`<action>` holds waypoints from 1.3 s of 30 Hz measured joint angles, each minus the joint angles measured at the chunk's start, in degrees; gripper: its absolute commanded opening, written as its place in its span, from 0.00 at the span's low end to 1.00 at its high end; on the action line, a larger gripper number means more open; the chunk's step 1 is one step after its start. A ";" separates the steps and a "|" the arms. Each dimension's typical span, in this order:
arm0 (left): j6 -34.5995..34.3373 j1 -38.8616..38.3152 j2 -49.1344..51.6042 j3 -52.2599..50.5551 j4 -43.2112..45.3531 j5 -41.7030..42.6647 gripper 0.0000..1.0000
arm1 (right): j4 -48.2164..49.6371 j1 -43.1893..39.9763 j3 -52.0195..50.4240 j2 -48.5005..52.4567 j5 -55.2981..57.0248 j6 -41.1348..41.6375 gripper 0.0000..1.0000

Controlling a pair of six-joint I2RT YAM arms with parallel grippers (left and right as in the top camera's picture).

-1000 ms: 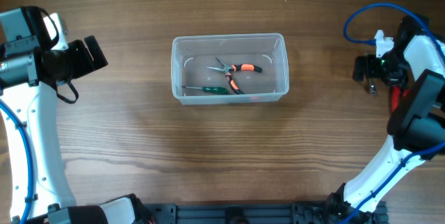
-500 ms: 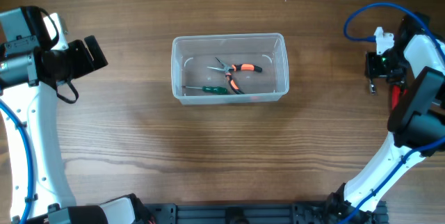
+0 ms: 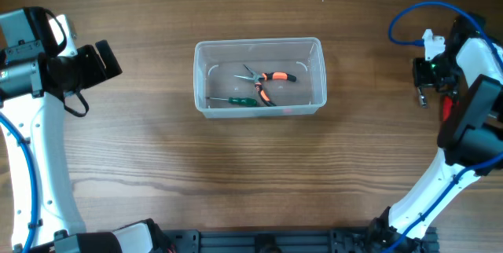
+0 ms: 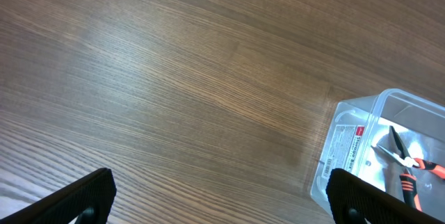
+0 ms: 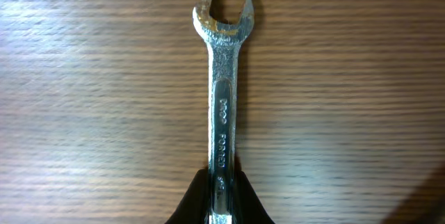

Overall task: Pack container
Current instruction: 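Lower the wrench into the container and release it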

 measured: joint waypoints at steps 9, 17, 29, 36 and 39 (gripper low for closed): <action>0.00 0.00 0.00 0.00 0.00 0.20 1.00 | -9.38 18.86 11.93 -15.93 -3.78 -3.80 0.04; 0.00 0.00 0.00 0.00 0.02 0.22 1.00 | -11.67 49.66 12.83 -18.88 -9.16 -19.28 0.04; 0.00 0.00 0.00 0.00 0.00 0.42 1.00 | -3.91 58.55 12.63 1.55 -11.93 -31.63 0.04; 0.00 0.00 0.00 0.00 0.00 0.42 1.00 | -0.07 56.70 12.63 3.74 -11.96 -31.52 0.24; 0.00 0.00 0.00 0.00 0.00 0.42 1.00 | 0.13 56.04 12.63 3.74 -11.98 -30.93 0.45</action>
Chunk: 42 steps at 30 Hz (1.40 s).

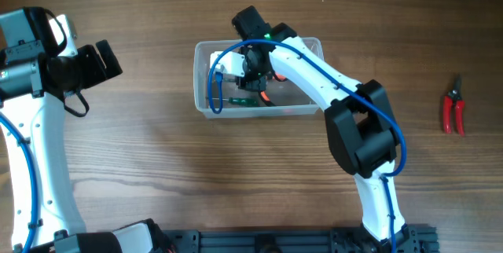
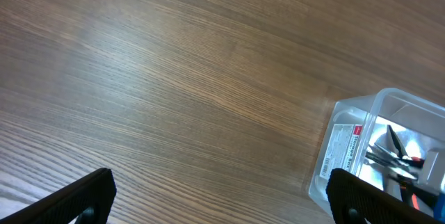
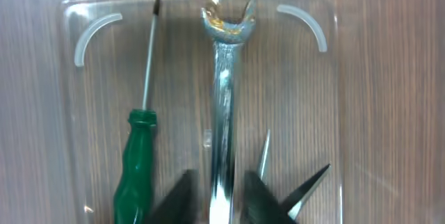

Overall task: Pack container
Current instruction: 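Lower the wrench into the container and release it, then move the right gripper to the red pruning shears and grasp them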

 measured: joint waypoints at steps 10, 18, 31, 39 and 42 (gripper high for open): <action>0.00 0.00 0.00 0.00 0.33 0.00 1.00 | -0.68 -1.81 0.00 -5.51 1.79 11.67 0.79; 0.00 0.00 0.00 0.00 2.54 -0.02 1.00 | -7.56 -30.77 3.10 -31.89 11.98 41.68 1.00; 0.00 0.00 0.00 0.00 3.96 0.02 1.00 | -8.26 -65.26 -18.82 -31.06 14.49 48.43 1.00; 0.00 0.00 0.00 0.00 4.11 0.00 1.00 | -2.80 -65.88 -28.02 -26.38 14.01 42.07 1.00; 0.00 0.00 0.00 0.00 4.11 0.00 1.00 | -1.75 -65.88 -28.09 -22.86 13.27 41.13 1.00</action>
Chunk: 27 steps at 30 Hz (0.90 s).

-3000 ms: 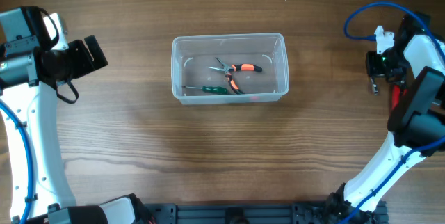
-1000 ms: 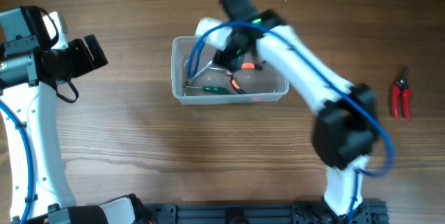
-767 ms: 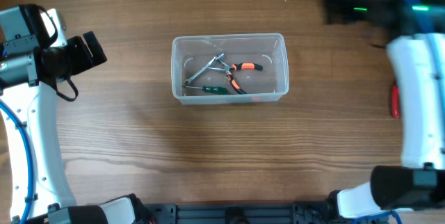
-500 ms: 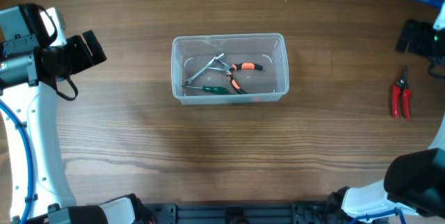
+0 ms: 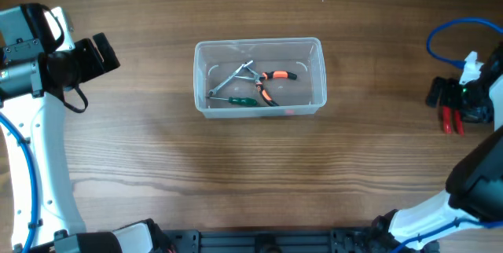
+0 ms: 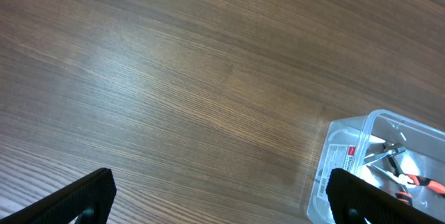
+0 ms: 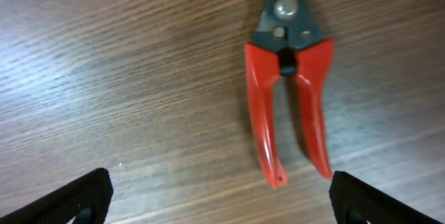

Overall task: Pack container
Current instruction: 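Move the right gripper to the red pruning shears and grasp them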

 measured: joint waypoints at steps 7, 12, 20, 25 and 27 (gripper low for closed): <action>0.00 0.00 0.00 0.00 0.02 0.00 1.00 | 2.25 0.00 -0.07 6.12 -1.88 -1.70 1.00; 0.00 0.00 0.00 0.00 0.02 0.00 1.00 | 4.83 0.00 -0.11 8.85 -2.08 -1.92 0.99; 0.00 0.00 0.00 0.00 0.02 0.00 1.00 | 7.96 -0.02 -0.11 9.38 -1.99 -2.36 0.66; 0.00 0.00 0.00 0.00 0.00 0.00 1.00 | 7.45 0.00 -0.11 9.40 -2.05 -2.64 0.36; 0.00 0.00 0.00 0.00 0.02 0.00 1.00 | 7.41 -0.02 -0.11 9.42 -2.05 -2.58 0.26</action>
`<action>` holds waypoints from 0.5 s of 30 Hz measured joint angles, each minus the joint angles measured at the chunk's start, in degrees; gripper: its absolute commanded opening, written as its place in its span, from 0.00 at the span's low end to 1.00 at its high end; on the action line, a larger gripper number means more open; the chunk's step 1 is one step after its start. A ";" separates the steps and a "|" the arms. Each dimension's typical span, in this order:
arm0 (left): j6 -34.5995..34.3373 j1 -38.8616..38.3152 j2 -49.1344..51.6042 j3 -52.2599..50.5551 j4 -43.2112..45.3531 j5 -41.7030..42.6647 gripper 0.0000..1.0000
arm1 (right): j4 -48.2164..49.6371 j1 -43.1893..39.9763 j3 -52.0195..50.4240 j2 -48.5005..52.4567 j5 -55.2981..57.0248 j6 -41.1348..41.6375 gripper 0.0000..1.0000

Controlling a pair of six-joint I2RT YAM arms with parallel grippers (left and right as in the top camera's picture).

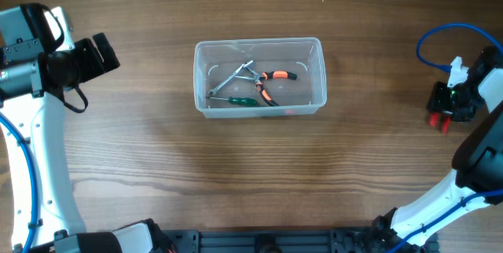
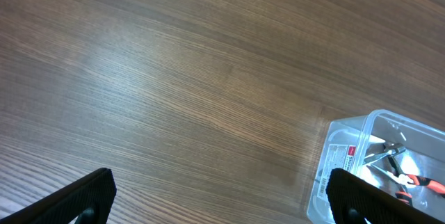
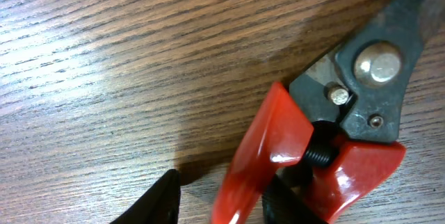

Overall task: Pack container
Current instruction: 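Move the right gripper to the red pruning shears and grasp them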

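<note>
A clear plastic container [image 1: 259,42] stands mid-table and shows again at the lower right of the left wrist view [image 2: 361,154]. Inside lie a steel wrench [image 1: 232,78], orange-handled pliers [image 1: 271,80] and a green screwdriver [image 1: 240,101]. Red-handled cutters [image 3: 278,133] lie on the wood at the far right [image 1: 442,122]. My right gripper [image 3: 224,182] is low over them, its fingers either side of one red handle, with a gap still showing on the left. It is mostly hiding them from above [image 1: 449,105]. My left gripper [image 2: 221,196] hangs open at the far left [image 1: 102,58].
Bare wooden table lies between the container and both arms. A blue cable [image 1: 440,37] loops above the right wrist. The table's front rail [image 1: 259,245] runs along the bottom of the overhead view.
My right gripper was wide open a little above the cutters' handles. It now sits closer to them, its fingers drawn in around one red handle. The left arm is unchanged.
My right gripper first held the wrench over the table at the far right. Then it was inside the container with the wrench. After that the wrench lay in the container and the gripper was open over the red cutters, where it now brackets one handle.
</note>
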 measured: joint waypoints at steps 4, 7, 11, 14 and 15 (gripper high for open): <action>0.00 0.00 0.00 0.00 -0.02 0.00 1.00 | -0.13 0.02 0.00 0.04 -0.22 0.24 0.15; 0.00 0.00 0.00 0.00 0.00 0.00 1.00 | -0.15 0.11 0.00 0.07 -0.83 0.07 0.08; 0.00 0.00 0.00 0.00 -0.02 0.00 1.00 | -0.15 0.11 0.00 0.07 -0.90 0.04 0.04; 0.00 0.00 0.00 0.00 0.00 0.00 1.00 | -0.33 0.11 0.00 0.07 -1.14 0.04 0.04; 0.00 0.00 0.00 0.00 0.00 0.00 1.00 | -0.79 0.13 0.00 0.07 -1.97 0.04 0.04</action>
